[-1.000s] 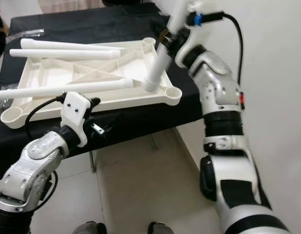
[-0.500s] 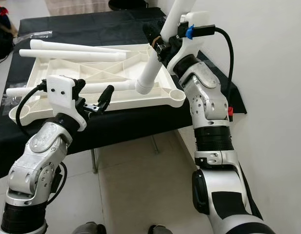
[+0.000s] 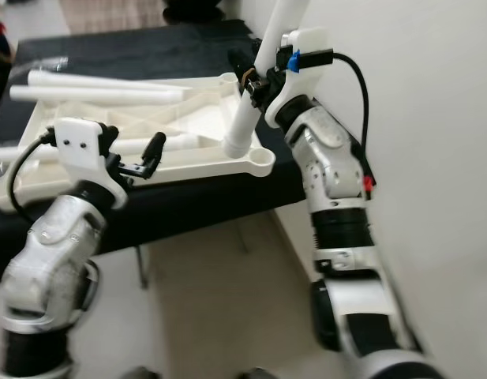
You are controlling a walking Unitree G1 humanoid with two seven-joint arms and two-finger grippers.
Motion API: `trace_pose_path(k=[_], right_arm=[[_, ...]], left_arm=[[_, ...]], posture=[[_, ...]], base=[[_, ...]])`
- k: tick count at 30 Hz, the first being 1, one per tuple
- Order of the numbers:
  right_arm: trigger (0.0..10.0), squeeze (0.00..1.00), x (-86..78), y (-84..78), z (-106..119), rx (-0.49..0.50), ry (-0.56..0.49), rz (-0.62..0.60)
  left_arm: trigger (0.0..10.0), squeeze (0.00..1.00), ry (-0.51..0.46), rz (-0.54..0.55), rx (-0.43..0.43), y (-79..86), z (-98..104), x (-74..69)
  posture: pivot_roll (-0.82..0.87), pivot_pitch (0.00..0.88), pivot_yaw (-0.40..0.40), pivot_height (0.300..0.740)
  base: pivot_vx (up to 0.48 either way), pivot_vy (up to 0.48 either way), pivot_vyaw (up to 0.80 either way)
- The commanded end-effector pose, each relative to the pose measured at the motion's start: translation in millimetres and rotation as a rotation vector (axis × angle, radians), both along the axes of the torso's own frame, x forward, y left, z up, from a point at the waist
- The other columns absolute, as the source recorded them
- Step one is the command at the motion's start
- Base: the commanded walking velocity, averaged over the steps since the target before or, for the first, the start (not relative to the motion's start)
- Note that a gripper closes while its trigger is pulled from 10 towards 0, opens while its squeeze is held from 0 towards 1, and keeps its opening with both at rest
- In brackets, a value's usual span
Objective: Building children table
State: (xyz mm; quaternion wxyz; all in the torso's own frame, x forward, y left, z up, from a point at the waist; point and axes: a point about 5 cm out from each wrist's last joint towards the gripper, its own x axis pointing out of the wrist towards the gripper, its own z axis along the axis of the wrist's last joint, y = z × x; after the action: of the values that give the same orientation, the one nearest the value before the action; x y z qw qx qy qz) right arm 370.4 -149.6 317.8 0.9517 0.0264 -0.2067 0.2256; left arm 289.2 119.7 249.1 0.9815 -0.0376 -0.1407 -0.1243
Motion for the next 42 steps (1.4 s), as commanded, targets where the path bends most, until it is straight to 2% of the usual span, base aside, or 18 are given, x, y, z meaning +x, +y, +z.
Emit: trace_pose_path(k=[1,9,14,21,28,36,42], right_arm=[[10.0,0.00,-1.2,5.9,4.4,-0.002,-0.025,0.011],[10.0,0.00,-0.1,5.2,7.9,0.001,-0.030,0.001],[10.0,0.00,-1.5,6.4,13.0,-0.003,-0.059,0.000],[10.0,0.00,-2.6,8.6,11.4,-0.026,-0.069,0.000],[10.0,0.00,-0.6,5.6,18.5,0.011,-0.071,-0.017],[10.0,0.00,1.5,2.6,19.4,0.007,-0.068,-0.044],[10.0,0.00,5.0,1.8,15.9,-0.040,-0.047,-0.069]], left_arm=[[10.0,0.00,0.018,0.028,-0.013,7.5,-2.4,1.4],[10.0,0.00,0.028,0.093,-0.063,17.5,-0.1,4.1],[10.0,0.00,0.026,0.095,-0.052,16.6,-0.2,4.1],[10.0,0.00,0.035,0.095,-0.040,13.2,-1.3,3.6],[10.0,0.00,0.039,0.092,-0.049,15.8,-0.3,4.6],[10.0,0.00,0.037,0.099,-0.027,14.8,-0.6,5.0],[10.0,0.00,0.009,0.091,0.007,11.8,3.9,4.3]], posture=[[0.06,0.101,-0.038,0.740],[0.06,0.105,-0.044,0.740],[0.06,0.107,-0.045,0.740],[0.06,0.108,-0.045,0.740],[0.06,0.110,-0.046,0.740],[0.06,0.112,-0.047,0.740],[0.06,0.117,-0.048,0.740]], base=[[0.431,0.000,0.00],[0.256,0.000,0.00],[0.000,0.000,0.00],[0.000,0.000,0.75],[0.000,0.425,0.00],[0.000,0.000,0.00],[0.000,0.000,0.00]])
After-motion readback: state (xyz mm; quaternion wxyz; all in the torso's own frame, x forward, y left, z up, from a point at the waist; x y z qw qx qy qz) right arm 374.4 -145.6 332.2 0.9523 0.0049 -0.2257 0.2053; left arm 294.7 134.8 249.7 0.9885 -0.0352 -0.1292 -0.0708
